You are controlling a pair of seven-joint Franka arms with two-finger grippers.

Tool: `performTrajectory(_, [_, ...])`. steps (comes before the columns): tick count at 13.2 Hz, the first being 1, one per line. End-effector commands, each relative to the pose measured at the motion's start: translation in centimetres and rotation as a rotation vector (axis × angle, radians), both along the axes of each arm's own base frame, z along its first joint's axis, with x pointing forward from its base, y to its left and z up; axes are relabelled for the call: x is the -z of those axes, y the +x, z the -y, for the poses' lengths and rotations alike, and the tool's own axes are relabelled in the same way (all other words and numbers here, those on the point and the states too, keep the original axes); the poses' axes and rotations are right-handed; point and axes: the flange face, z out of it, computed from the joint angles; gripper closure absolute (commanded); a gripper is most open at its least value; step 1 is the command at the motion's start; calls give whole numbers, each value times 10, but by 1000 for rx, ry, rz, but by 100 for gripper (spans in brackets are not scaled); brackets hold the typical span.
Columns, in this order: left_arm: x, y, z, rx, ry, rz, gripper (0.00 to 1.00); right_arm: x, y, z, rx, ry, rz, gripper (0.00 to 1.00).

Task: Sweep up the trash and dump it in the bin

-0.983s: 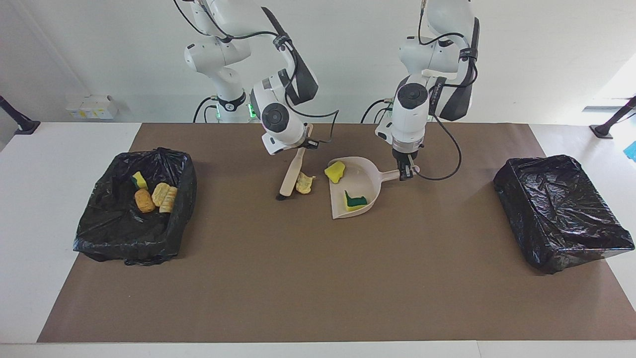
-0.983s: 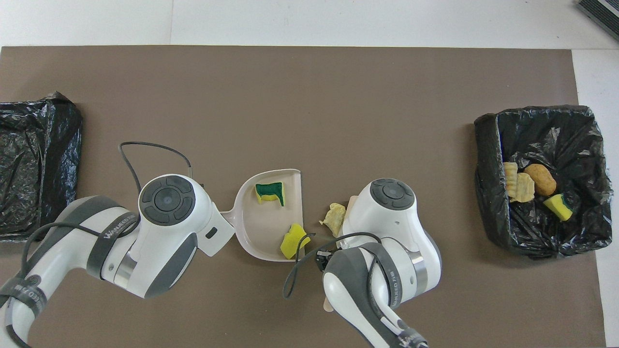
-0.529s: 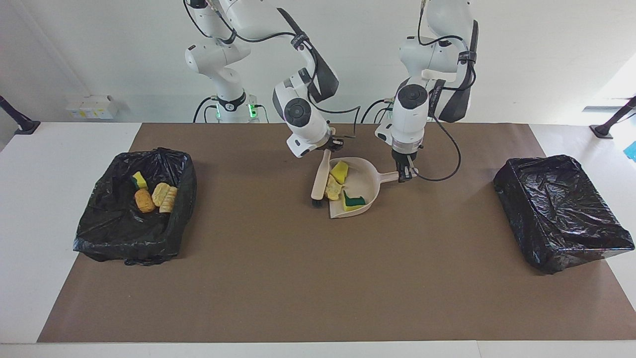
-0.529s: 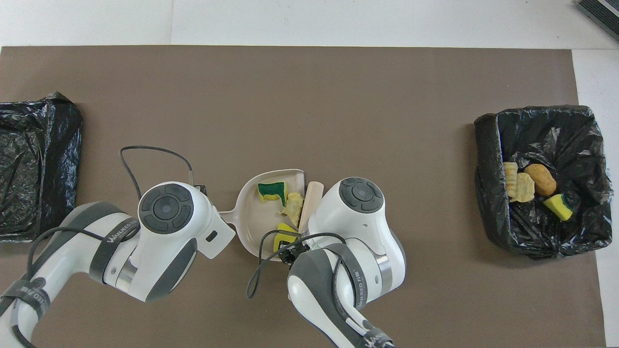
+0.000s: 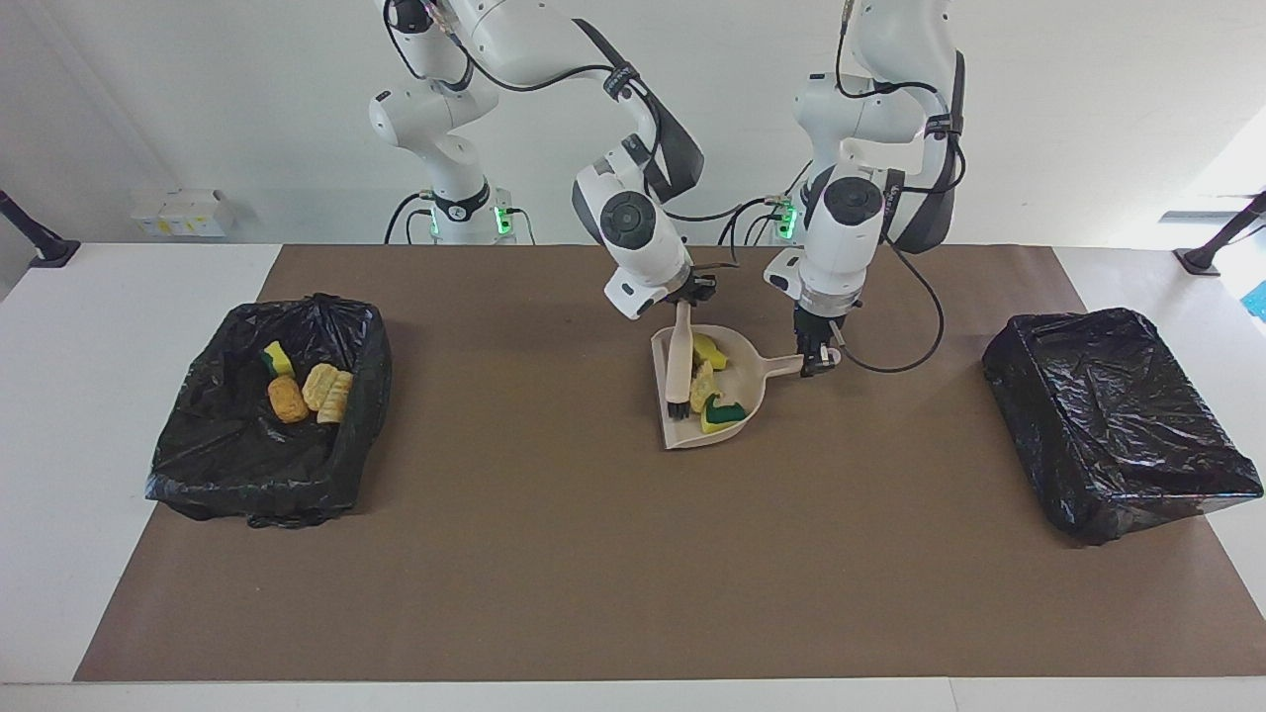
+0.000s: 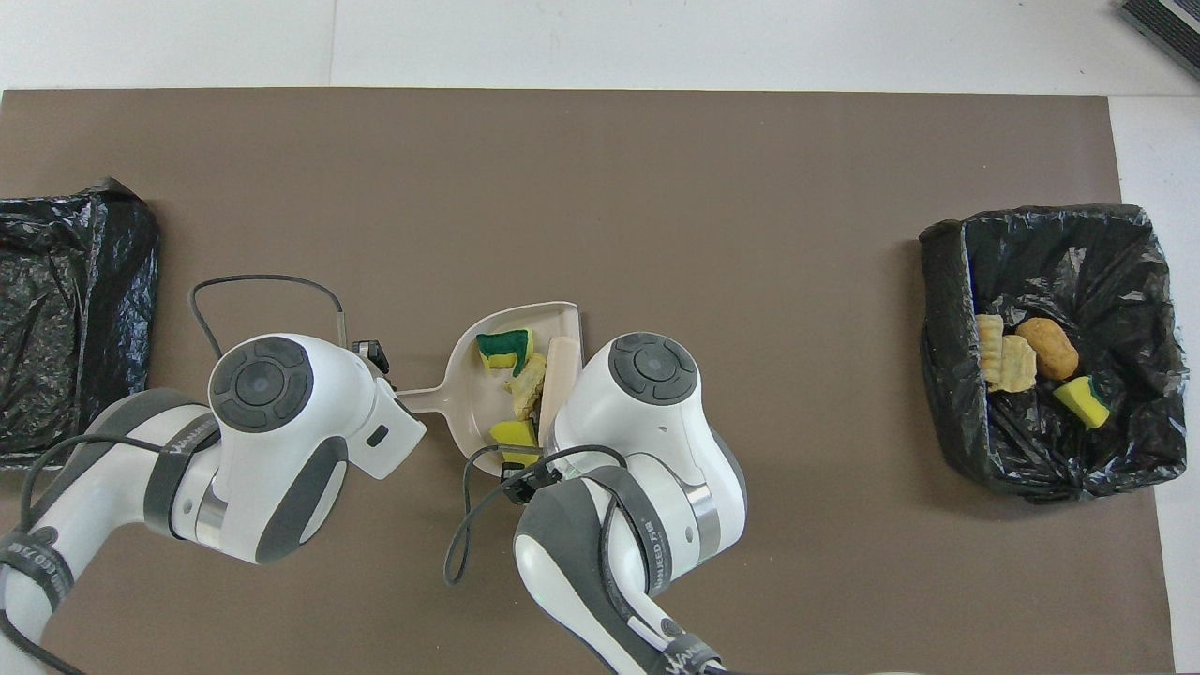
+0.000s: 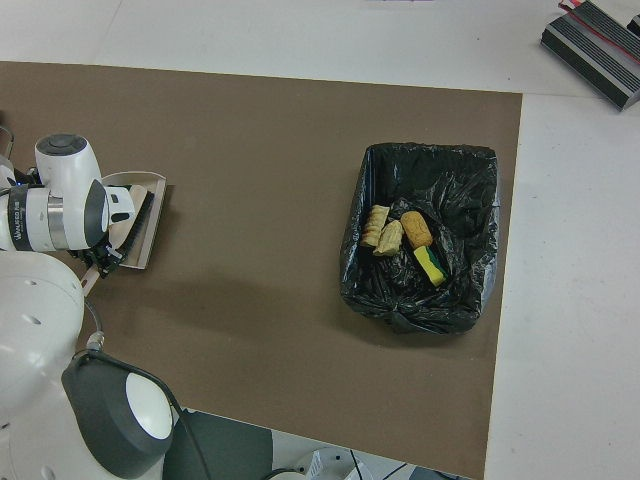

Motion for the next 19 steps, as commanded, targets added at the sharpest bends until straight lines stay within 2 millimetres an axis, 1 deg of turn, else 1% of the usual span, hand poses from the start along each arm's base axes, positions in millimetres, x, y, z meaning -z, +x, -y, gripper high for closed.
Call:
performTrajectory(1, [-3, 15, -20, 23, -34, 6, 100, -6, 8, 17, -66, -43, -19, 100])
performTrajectory(2, [-4, 16, -24, 30, -34, 4, 100, -21, 17, 28, -81, -60, -23, 100])
performTrajectory(3, [-6, 19, -29, 28, -36, 6, 100, -33, 25, 34, -89, -69, -29, 100])
performTrajectory(4, [-8, 21, -33, 31, -36, 5, 100, -41, 28, 36, -96, -69, -30, 100])
performTrajectory(6, [-11, 24, -42, 34, -34, 0, 100, -49, 35, 44, -109, -65, -31, 100])
performTrajectory(7, [-16, 26, -45, 31, -32, -6, 100, -55, 37, 52, -141, -94, -34, 100])
performTrajectory(8, [-27, 32, -46, 35, -31, -10, 100, -66, 46, 73, -156, -120, -34, 100])
performTrajectory(10, [-47, 49, -67, 42, -53, -18, 100, -85, 51, 109, -162, -195, -23, 100])
performTrajectory(11, [-57, 56, -80, 46, -65, -19, 100, -89, 58, 132, -157, -248, -13, 100])
performTrajectory(12, [-68, 64, -98, 42, -74, -19, 100, -87, 67, 156, -129, -268, -28, 100])
performTrajectory(13, [-78, 71, -110, 50, -86, -22, 100, -80, 74, 179, -110, -268, -42, 100])
performTrajectory(14, [-90, 77, -128, 52, -106, -21, 100, -72, 82, 211, -99, -257, -60, 100])
performTrajectory(15, [-100, 85, -149, 52, -132, -25, 100, -69, 88, 241, -100, -233, -67, 100])
performTrajectory(16, [-111, 91, -169, 56, -149, -34, 100, -62, 85, 255, -127, -213, -81, 100])
performTrajectory(17, [-122, 96, -190, 59, -167, -39, 100, -61, 77, 254, -147, -205, -84, 100])
performTrajectory(18, [-129, 98, -214, 68, -190, -50, 100, -60, 67, 238, -158, -192, -84, 100])
performTrajectory(19, [-136, 96, -242, 72, -213, -51, 100, -64, 51, 199, -167, -206, -77, 100])
